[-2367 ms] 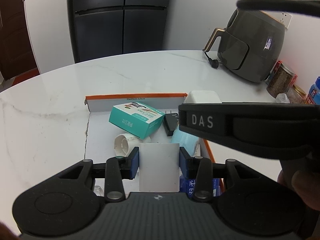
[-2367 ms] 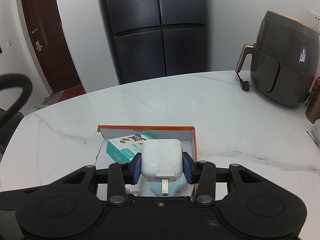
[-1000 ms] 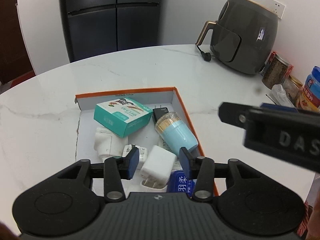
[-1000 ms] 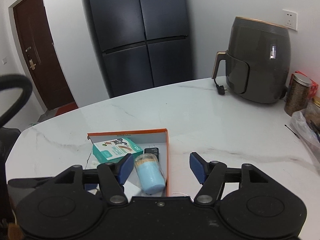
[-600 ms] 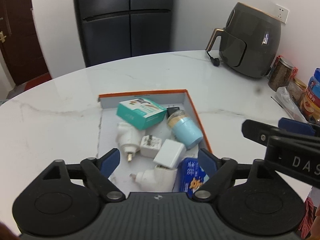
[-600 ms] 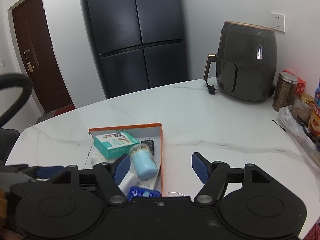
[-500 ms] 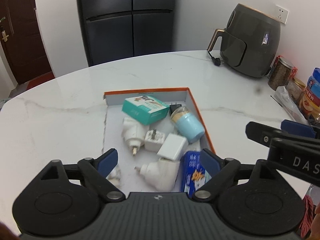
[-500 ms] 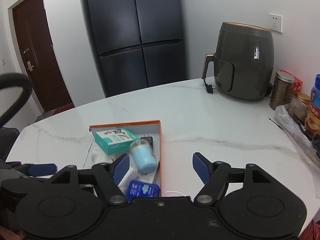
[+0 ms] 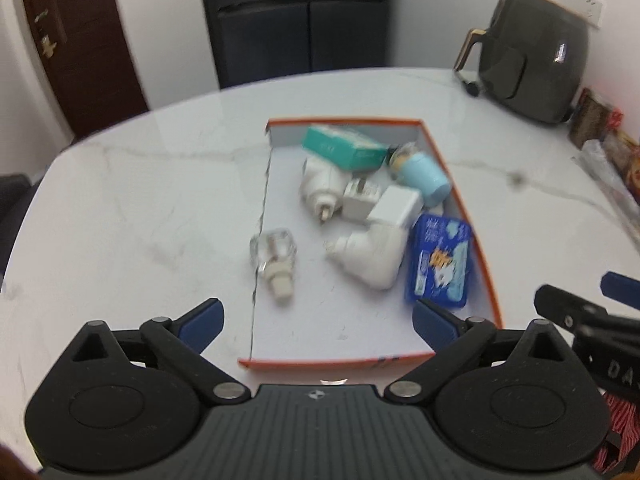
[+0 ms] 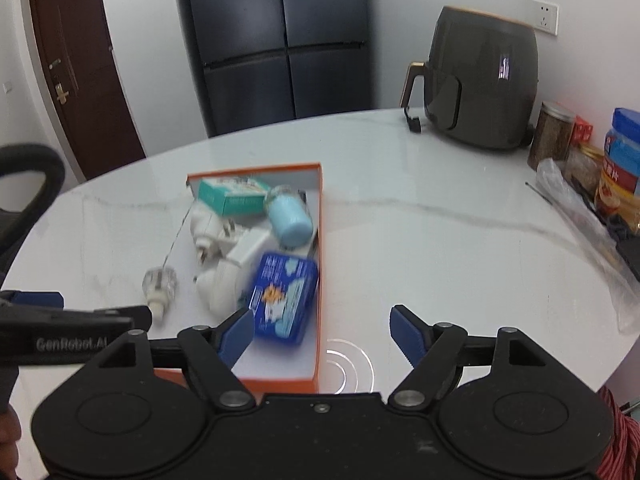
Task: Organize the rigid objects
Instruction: 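Open both tools and withdraw them from the box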
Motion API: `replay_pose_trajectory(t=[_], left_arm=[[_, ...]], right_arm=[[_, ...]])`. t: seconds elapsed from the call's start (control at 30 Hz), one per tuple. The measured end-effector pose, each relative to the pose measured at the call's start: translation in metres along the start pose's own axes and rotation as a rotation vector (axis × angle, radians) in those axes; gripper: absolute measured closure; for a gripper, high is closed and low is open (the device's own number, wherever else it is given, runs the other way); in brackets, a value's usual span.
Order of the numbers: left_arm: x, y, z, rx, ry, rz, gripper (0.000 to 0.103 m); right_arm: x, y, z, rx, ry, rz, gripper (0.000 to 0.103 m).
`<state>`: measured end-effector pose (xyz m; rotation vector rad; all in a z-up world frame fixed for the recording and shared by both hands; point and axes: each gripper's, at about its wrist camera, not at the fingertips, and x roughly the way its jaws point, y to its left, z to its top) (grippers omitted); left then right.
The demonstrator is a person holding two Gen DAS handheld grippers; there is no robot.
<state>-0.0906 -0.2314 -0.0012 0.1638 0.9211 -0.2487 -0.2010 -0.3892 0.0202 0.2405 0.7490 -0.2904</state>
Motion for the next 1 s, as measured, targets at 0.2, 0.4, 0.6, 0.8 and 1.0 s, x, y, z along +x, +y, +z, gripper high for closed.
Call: replay_pose_trajectory(t=[0.2,0.4,0.6,0.8,1.0], left_arm=[[0.003,-0.001,-0.014,-0.012,0.04,0.02,0.0],[-0.002,-0.006,-0.02,-0.001,0.038,0.03,0.0],[-0.006,-0.012,-0.021,0.006,0.031,0.028,0.0],[-0.007,-0.015,-0.021,0.012,0.031,0.025,0.0],[-0.003,-0.016,-0.021,0.015,0.054,0.014,0.0]], right_arm=[[-0.004,0.003,-0.011,-0.026,0.023,0.016,0.015],[-0.008,-0.003,-0.017,-0.016,0.035,0.026,0.014],[-0.009,-0.004,-0.019,-0.025,0.038,0.035,0.014],[-0.008,-0.006,-0.019,-0.02,0.045,0.049,0.014],[-0.006,-0.008,-0.024,-0.005,0.058,0.056,0.014]])
